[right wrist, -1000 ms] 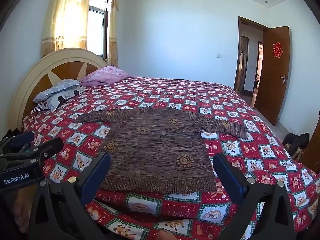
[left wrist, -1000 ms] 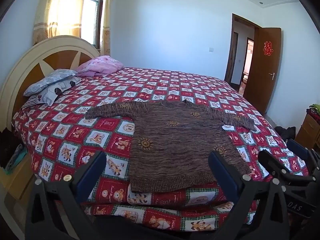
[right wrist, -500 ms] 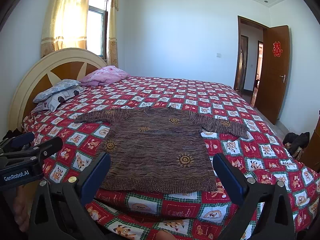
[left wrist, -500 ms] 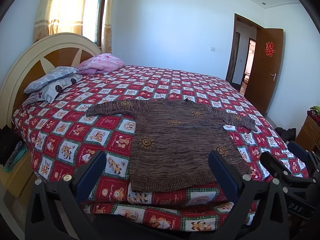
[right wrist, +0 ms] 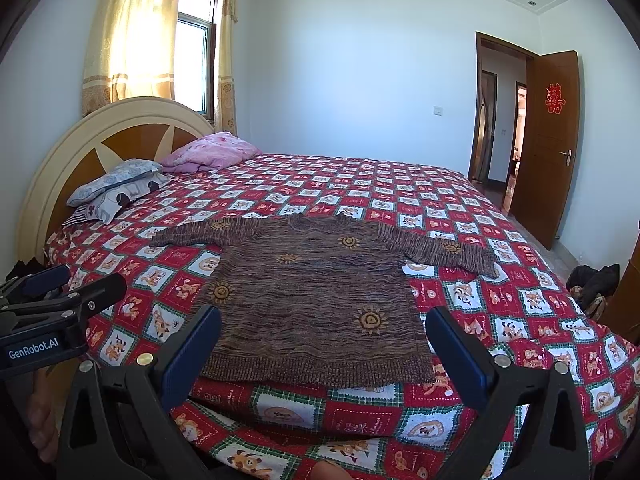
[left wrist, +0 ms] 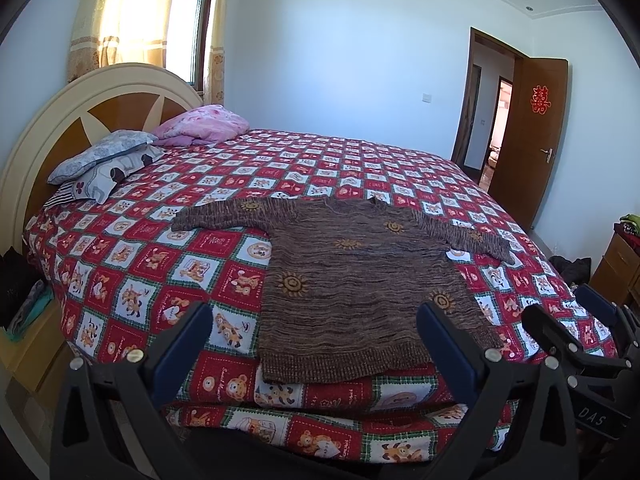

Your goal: Fold small clothes

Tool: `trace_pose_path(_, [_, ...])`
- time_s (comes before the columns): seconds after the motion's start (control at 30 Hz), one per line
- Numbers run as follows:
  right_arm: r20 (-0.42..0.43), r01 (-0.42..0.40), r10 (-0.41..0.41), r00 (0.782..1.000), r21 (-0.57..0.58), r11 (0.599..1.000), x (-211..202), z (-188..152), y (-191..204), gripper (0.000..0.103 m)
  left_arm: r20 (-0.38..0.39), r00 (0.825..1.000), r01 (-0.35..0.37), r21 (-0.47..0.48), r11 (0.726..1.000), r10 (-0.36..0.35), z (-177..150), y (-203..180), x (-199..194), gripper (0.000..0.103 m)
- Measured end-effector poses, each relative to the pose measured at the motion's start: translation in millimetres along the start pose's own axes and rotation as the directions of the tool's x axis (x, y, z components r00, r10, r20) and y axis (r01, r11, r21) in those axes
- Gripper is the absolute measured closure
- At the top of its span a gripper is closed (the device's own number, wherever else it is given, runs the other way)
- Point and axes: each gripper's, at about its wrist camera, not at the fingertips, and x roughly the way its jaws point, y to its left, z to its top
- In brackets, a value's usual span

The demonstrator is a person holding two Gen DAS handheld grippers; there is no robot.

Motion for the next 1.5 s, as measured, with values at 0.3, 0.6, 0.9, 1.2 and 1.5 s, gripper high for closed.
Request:
trace_pose_path(0.3, [0.000,-0.001,0.001,1.000,-0.001,1.000,-0.3,0.1,0.7,0.001,-0.001,1.000,0.000,-0.002,1.000,0.000,-1.2,-1.0,-0.2,0.000])
trace_pose_path(0.6, [0.000,-0.003,0.003,1.000,-0.002,1.000,0.6,-0.8,1.1,0.001,-0.007,1.000,0.000,-0.007,1.000,0.000,-4.2,-3.9,-0.5,0.000])
trace_pose_path(0.9, [-0.002,-0.004,0.004,1.000,-0.003,1.000,0.7,-1.2,1.7,0.001,-0.008,1.000,0.002,-0.008,1.000,-0.002,-4.3,-4.2,-0.4,0.000])
trace_pose_path(1.2, [-0.002,-0.004,0.004,1.000,-0.003,1.000,0.7,-1.1,1.6,0.001,-0.008,1.000,0.003,-0.008,1.000,-0.003,-2.8,-2.6,0.2,0.000])
trace_pose_path(1.5, [-0.008,-0.013,0.013,1.000,-0.010,1.000,2.6,-5.8,4.9,0.001,-0.014,1.000,0.005,-0.011,1.000,-0.005,-4.5,-2.2,0.6,0.000])
